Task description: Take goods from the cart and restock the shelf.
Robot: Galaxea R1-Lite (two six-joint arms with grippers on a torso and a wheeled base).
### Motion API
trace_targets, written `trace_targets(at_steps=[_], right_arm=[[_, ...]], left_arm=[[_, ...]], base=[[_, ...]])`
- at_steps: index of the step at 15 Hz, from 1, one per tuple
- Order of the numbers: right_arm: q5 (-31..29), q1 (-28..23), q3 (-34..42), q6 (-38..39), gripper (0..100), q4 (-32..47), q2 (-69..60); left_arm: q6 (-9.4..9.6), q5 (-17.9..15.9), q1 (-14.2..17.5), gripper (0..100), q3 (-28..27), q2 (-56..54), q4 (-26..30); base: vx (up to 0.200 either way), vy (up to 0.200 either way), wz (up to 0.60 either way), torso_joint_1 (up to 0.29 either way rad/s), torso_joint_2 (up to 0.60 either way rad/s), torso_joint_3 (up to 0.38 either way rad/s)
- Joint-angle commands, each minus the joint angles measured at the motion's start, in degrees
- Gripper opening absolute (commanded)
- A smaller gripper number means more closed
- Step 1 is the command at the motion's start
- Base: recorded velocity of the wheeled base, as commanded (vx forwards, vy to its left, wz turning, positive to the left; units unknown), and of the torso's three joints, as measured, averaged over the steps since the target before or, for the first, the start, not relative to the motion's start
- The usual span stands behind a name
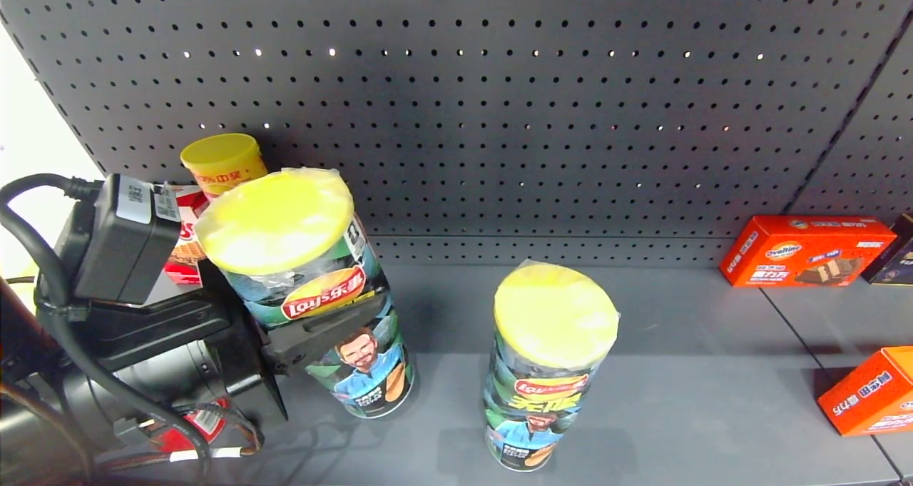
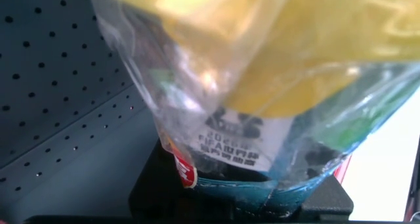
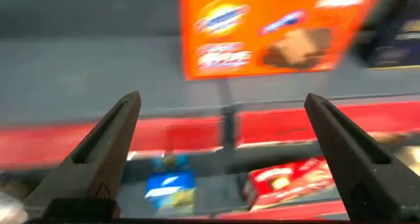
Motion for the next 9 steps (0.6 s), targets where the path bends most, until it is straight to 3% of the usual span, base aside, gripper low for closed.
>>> trace_targets(at_steps=[1,4,9], right_arm=[[-0.54,0.00,1.03,0.12,100,-1.57,0.08],[6.06,0.09,1.03,0.64,100,-1.49,0.08],[5.70,0.09,1.12,3.28,100,-1.75,0.08]], left_arm=[[-0.07,-0.20,-0.11,0,0.04,0.10,-0.01],[-0.16,-0.73,-0.02,0,-0.75,0.19,-0.01],[-0.34,-1.26,0.16,0,-4.44,1.33,0.17]], base=[[0.000,0.000,0.00,0.000,0.00,0.000],[0.000,0.000,0.00,0.000,0.00,0.000],[0.000,0.000,0.00,0.000,0.00,0.000]])
